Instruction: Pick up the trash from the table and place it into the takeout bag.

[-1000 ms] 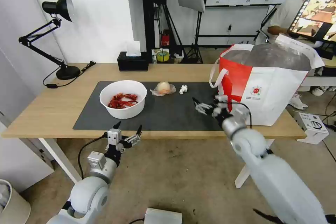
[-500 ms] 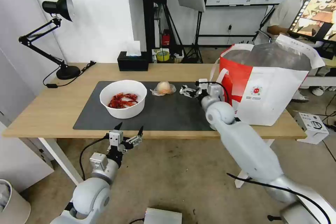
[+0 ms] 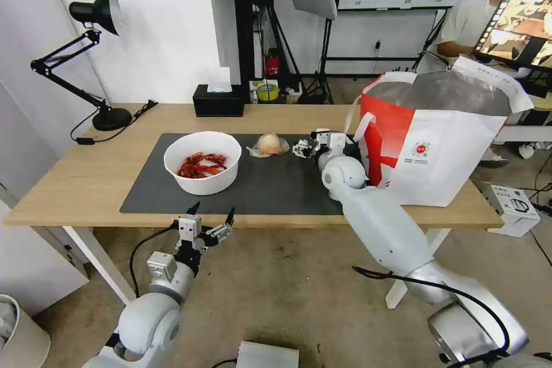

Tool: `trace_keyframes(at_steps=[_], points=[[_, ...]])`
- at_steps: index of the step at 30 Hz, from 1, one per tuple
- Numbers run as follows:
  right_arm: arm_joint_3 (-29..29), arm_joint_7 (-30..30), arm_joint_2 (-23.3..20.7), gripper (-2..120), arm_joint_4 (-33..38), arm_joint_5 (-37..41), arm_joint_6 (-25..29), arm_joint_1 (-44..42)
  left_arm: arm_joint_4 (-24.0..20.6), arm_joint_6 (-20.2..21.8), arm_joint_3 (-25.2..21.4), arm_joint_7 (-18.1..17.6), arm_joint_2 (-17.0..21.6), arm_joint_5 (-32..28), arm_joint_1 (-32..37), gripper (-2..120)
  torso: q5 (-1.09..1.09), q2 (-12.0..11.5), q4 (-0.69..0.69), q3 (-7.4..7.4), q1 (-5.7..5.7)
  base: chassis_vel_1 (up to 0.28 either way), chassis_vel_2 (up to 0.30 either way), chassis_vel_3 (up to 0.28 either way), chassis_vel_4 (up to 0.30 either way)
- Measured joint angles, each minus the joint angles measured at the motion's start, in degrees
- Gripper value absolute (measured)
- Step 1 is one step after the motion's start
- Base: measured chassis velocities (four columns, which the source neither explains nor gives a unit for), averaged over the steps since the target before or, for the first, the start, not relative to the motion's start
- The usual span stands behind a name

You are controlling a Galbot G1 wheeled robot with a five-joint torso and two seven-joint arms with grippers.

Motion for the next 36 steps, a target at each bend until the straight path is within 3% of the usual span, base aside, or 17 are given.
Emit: trace_keyframes(at_steps=[36], points=[[-1.6,-2.5,6.5,100,-15.4,-8.2,0.2,7.3,0.0,-0.6,-0.1,0.0,0.4,-0.1,0.5,100,0.00,0.0,0.01,0.00,0.00,0.000,0.000,0.000,0.000]])
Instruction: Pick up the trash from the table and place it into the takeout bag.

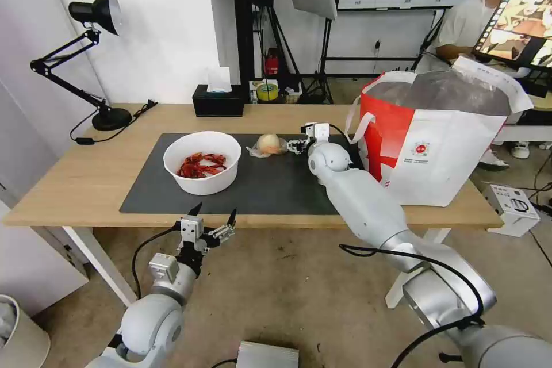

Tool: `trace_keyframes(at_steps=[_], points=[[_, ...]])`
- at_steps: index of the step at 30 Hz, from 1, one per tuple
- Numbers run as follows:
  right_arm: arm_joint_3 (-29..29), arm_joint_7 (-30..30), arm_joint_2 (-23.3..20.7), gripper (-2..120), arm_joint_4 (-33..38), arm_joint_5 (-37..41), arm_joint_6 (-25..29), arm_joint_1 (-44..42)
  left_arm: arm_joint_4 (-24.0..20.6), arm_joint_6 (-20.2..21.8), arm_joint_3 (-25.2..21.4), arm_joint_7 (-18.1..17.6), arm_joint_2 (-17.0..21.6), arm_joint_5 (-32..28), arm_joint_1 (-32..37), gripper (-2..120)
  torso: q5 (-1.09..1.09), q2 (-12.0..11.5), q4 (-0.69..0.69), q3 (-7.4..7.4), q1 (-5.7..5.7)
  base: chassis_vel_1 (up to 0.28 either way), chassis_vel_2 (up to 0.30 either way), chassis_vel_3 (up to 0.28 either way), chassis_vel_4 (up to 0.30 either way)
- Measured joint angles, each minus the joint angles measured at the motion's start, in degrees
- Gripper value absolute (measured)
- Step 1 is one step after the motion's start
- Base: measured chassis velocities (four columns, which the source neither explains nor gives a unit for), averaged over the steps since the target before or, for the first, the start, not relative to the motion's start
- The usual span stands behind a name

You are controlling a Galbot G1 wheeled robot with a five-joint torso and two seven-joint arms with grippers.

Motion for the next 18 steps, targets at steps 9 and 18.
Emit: trace_keyframes(at_steps=[9,18], points=[[0.3,0.0,0.9,100,-1.6,-2.5,1.0,0.1,-0.2,-0.6,0.0,0.0,-0.5,0.5,0.9,100,0.00,0.0,0.00,0.00,0.00,0.000,0.000,0.000,0.000],[1.3,0.1,0.8,100,-2.7,-3.2,1.1,0.1,-0.1,-1.0,0.1,0.1,-0.6,0.7,1.1,100,0.00,0.0,-0.01,0.00,0.00,0.000,0.000,0.000,0.000]])
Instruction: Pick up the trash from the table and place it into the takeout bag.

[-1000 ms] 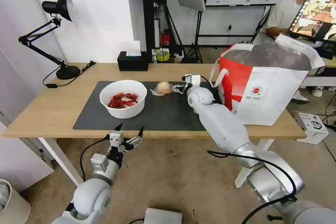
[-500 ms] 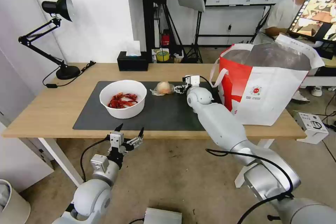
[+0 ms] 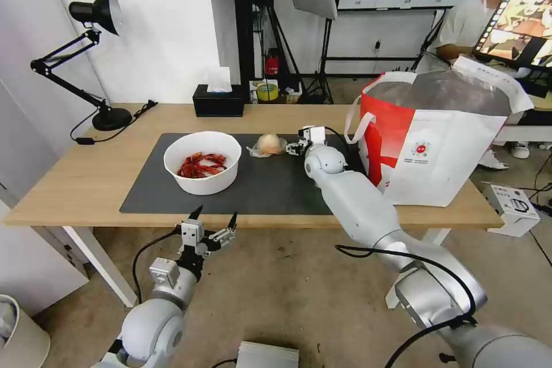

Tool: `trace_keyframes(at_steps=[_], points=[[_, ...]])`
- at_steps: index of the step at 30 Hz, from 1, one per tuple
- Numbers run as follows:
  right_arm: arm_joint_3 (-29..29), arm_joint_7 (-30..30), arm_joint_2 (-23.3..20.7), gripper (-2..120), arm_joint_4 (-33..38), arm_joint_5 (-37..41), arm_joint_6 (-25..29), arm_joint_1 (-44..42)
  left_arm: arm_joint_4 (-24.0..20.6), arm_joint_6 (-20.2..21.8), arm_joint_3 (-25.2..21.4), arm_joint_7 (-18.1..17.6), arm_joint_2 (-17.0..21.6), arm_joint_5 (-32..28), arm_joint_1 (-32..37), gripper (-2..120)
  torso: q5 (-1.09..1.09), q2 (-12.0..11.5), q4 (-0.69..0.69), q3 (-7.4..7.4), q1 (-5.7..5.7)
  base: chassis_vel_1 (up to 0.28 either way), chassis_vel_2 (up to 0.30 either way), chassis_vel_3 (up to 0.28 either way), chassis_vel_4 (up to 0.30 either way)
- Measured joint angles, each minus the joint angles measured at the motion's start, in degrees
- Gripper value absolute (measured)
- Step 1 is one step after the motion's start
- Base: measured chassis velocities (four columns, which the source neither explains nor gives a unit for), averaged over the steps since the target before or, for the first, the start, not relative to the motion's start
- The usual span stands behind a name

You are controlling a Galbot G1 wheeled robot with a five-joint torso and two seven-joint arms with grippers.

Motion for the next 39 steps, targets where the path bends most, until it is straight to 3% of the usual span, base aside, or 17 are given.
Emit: trace_keyframes(at_steps=[10,16,19,20,21,22,23,25,29,32,36,39], points=[[0.3,-0.1,-0.1,97,-0.7,0.0,0.0,0.1,0.0,-0.2,0.0,0.1,-0.1,0.2,0.5,100,0.00,0.0,0.00,0.00,0.00,0.000,0.000,0.000,0.000],[0.3,-0.2,-0.2,73,-0.6,0.5,-0.2,0.1,-0.1,-0.2,0.0,0.1,-0.2,0.4,0.7,100,0.00,0.0,0.00,0.00,0.00,0.000,0.000,0.000,0.000],[0.3,-0.2,-0.2,69,-0.5,0.5,-0.2,0.1,-0.1,-0.2,0.0,0.1,-0.2,0.4,0.7,100,0.00,0.0,0.00,0.00,0.00,0.000,0.000,0.000,0.000],[0.3,-0.1,-0.3,64,-0.4,0.5,-0.3,0.1,-0.1,-0.2,0.0,0.1,-0.2,0.4,0.7,100,0.00,0.0,0.00,0.00,0.00,0.000,0.000,0.000,0.000],[0.3,-0.1,-0.6,50,0.1,0.6,-0.3,-0.2,-0.1,-0.2,0.0,0.1,-0.2,0.4,0.7,100,0.00,0.0,0.00,0.00,0.00,0.000,0.000,0.000,0.000],[0.3,-0.1,-0.6,50,0.1,0.6,-0.3,-0.2,-0.1,-0.2,0.0,0.1,-0.2,0.4,0.7,100,0.00,0.0,0.00,0.00,0.00,0.000,0.000,0.000,0.000],[0.3,0.0,-1.0,38,1.3,1.2,-0.5,-0.6,-0.1,-0.2,0.2,0.1,-0.4,0.6,0.7,100,0.00,0.0,0.00,0.00,0.00,0.000,0.000,0.000,0.000],[-0.1,0.0,-2.0,26,3.5,2.3,-1.0,-1.3,-0.2,-0.2,0.3,0.1,-0.4,0.7,0.7,100,0.00,0.0,0.00,0.00,0.00,0.000,0.000,0.000,0.000],[-0.6,0.1,-3.3,16,6.0,3.3,-1.4,-2.3,-0.3,-0.2,0.3,0.0,-0.4,0.7,0.8,100,0.00,0.0,0.00,0.00,0.00,0.000,0.000,0.000,0.000],[-1.3,1.3,-5.7,0,11.4,4.4,-1.9,-4.5,-0.5,-0.3,0.3,0.0,-0.2,1.0,1.0,100,0.01,0.0,0.00,0.00,0.00,0.000,0.000,0.000,0.000],[-1.8,2.3,-7.4,0,15.4,5.3,-2.4,-6.1,-0.6,-0.3,0.2,0.0,-0.2,1.0,1.1,100,0.00,0.0,0.00,0.00,0.00,0.000,0.000,0.000,0.000],[-2.2,3.8,-11.5,0,26.2,7.6,-4.3,-10.2,-1.2,-0.3,-0.1,-0.1,0.0,1.0,1.5,100,0.01,0.0,0.00,0.00,0.00,0.000,0.000,0.000,0.000]])
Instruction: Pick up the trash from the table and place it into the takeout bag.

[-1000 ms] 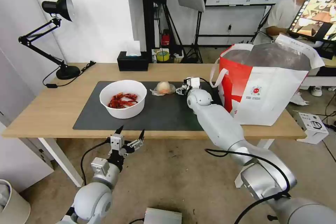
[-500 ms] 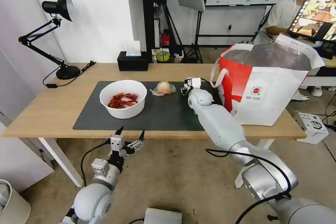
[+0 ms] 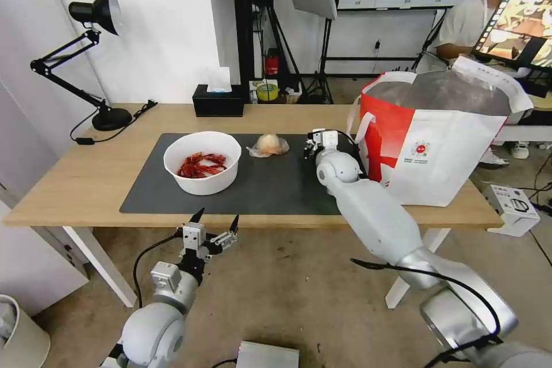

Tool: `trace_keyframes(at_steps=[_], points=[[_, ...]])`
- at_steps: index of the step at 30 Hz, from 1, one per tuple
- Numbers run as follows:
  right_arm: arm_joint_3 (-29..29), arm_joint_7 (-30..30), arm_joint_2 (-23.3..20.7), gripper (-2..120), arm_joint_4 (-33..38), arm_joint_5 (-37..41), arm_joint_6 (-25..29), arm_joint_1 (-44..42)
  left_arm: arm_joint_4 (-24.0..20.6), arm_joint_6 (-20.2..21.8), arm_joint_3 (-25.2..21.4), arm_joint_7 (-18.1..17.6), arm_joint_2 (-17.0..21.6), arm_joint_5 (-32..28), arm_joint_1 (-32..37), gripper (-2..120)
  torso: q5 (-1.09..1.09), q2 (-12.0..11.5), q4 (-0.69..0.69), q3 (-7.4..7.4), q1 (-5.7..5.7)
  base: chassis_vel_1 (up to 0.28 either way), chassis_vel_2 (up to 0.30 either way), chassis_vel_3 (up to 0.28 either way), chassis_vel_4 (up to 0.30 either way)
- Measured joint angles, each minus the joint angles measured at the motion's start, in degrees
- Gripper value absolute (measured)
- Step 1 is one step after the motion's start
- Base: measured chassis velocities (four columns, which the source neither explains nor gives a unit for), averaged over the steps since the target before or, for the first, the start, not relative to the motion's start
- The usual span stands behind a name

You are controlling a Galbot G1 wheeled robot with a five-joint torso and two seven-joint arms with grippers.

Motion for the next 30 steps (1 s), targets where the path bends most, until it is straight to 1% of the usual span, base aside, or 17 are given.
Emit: trace_keyframes(at_steps=[1,4,5,7,8,9,12,13,14,16,17,18,20,23,24,26,30], points=[[0.0,0.0,0.0,0,0.0,0.0,0.0,0.0,0.0,0.0,0.0,0.0,0.0,0.0,0.0,100,0.00,0.0,0.00,0.00,0.00,0.000,0.000,0.000,0.000],[0.2,0.8,-3.4,0,9.7,0.6,-0.7,-3.7,-0.3,0.0,-0.4,0.0,0.0,0.1,0.5,100,0.00,0.0,0.01,0.00,-0.01,0.000,0.000,0.000,0.000],[0.2,0.8,-3.4,0,9.7,0.6,-0.7,-3.7,-0.3,0.0,-0.4,0.0,0.0,0.1,0.5,100,0.00,0.0,0.01,0.00,-0.01,0.000,0.000,0.000,0.000],[1.4,1.2,-5.8,0,16.7,1.6,-1.5,-6.5,-0.6,-0.1,-0.7,0.0,0.0,0.1,0.8,100,0.00,0.0,0.00,-0.01,-0.01,0.000,0.000,0.000,0.000],[1.9,1.5,-6.6,0,19.1,2.1,-1.7,-7.3,-0.7,-0.1,-0.8,0.0,0.0,0.1,0.8,100,0.00,0.0,0.00,0.00,-0.01,0.000,0.000,0.000,0.000],[1.9,1.5,-6.6,0,19.1,2.1,-1.7,-7.3,-0.7,-0.1,-0.8,0.0,0.0,0.1,0.8,100,0.00,0.0,0.00,0.00,-0.01,0.000,0.000,0.000,0.000],[4.4,2.8,-9.6,0,27.9,4.7,-2.5,-9.1,-1.2,-0.1,-1.3,0.0,0.0,0.0,1.1,100,-0.01,0.0,0.00,-0.01,-0.01,0.000,0.000,0.000,0.000],[4.4,2.8,-9.6,0,27.9,4.7,-2.5,-9.1,-1.2,-0.1,-1.3,0.0,0.0,0.0,1.1,100,-0.01,0.0,0.00,-0.01,-0.01,0.000,0.000,0.000,0.000],[5.8,3.4,-11.0,0,31.1,6.0,-2.7,-9.2,-1.5,-0.1,-1.4,-0.1,0.0,0.0,1.4,100,0.00,0.0,0.00,-0.01,-0.01,0.000,0.000,0.000,0.000],[6.0,3.5,-11.2,0,31.5,6.2,-2.7,-9.2,-1.5,-0.1,-1.4,-0.1,0.0,0.0,1.4,100,0.00,0.0,0.00,-0.01,-0.01,0.000,0.000,0.000,0.000],[9.5,4.2,-13.4,0,35.2,7.6,-2.9,-8.4,-1.9,-0.1,-1.6,-0.1,0.0,0.2,1.8,100,0.00,0.0,0.00,-0.01,-0.01,0.000,0.000,0.000,0.000],[11.6,4.5,-14.4,0,36.4,7.9,-3.0,-7.6,-2.1,0.0,-1.8,-0.1,0.0,0.3,2.2,100,0.00,0.0,-0.01,-0.01,-0.01,0.000,0.000,0.000,0.000],[12.9,4.8,-15.2,0,36.9,8.2,-3.0,-6.8,-2.2,0.0,-1.9,-0.1,0.0,0.4,2.4,100,0.01,0.0,-0.01,-0.01,-0.01,0.000,0.000,0.000,0.000],[15.5,6.3,-19.1,0,36.7,10.4,-3.2,-3.6,-2.4,0.0,-2.1,-0.2,-0.2,0.6,3.0,100,-0.01,0.0,0.01,-0.01,-0.01,0.000,0.000,0.000,0.000],[15.5,6.3,-19.1,0,36.7,10.4,-3.2,-3.6,-2.4,0.0,-2.1,-0.2,-0.2,0.6,3.0,100,-0.01,0.0,0.01,-0.01,-0.01,0.000,0.000,0.000,0.000],[16.2,8.0,-22.6,0,35.5,13.7,-3.8,-1.8,-2.4,0.0,-2.2,-0.2,-0.4,0.6,3.3,100,0.00,0.0,0.00,0.00,0.00,0.000,0.000,0.000,0.000],[16.7,10.0,-24.9,0,34.3,17.0,-4.7,-0.8,-2.4,0.0,-2.1,-0.2,-0.4,0.6,3.2,100,0.01,0.0,-0.02,-0.01,0.00,0.000,0.000,0.000,0.000]])
